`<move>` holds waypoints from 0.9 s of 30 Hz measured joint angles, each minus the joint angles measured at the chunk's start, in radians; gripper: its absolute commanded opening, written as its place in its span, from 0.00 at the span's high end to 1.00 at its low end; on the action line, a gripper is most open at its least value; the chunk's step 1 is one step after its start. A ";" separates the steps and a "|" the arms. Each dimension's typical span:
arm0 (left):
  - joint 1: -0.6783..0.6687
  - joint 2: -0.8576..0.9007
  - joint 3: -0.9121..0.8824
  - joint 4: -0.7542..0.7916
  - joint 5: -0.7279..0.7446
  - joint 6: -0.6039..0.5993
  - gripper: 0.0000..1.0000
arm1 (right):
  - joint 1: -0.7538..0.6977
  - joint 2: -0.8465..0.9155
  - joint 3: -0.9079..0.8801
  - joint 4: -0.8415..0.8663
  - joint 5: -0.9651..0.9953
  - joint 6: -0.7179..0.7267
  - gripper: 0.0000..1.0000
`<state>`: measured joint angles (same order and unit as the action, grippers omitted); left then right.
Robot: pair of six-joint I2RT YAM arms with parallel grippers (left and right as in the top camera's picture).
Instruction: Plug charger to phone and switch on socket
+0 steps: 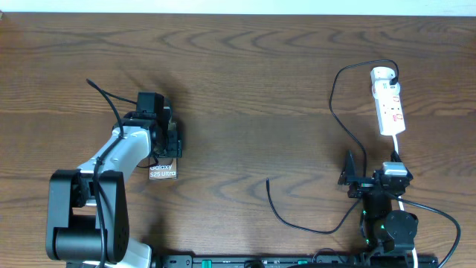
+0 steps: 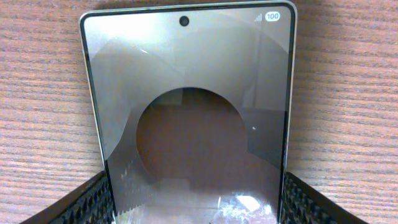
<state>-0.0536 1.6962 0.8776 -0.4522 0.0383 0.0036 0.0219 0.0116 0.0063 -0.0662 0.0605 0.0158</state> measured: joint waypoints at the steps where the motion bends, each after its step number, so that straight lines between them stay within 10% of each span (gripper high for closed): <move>1: 0.000 0.000 0.000 0.000 0.000 0.000 0.67 | 0.000 0.000 0.000 0.000 0.000 0.000 0.01; 11: 0.000 0.000 0.000 0.000 0.000 0.000 0.92 | 0.000 0.000 0.000 0.000 0.000 0.000 0.01; 27: 0.000 -0.003 0.000 0.000 0.000 0.000 0.92 | 0.000 0.000 0.000 0.000 0.000 0.000 0.01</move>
<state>-0.0536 1.6932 0.8776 -0.4519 0.0380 0.0036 0.0219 0.0116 0.0063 -0.0662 0.0605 0.0158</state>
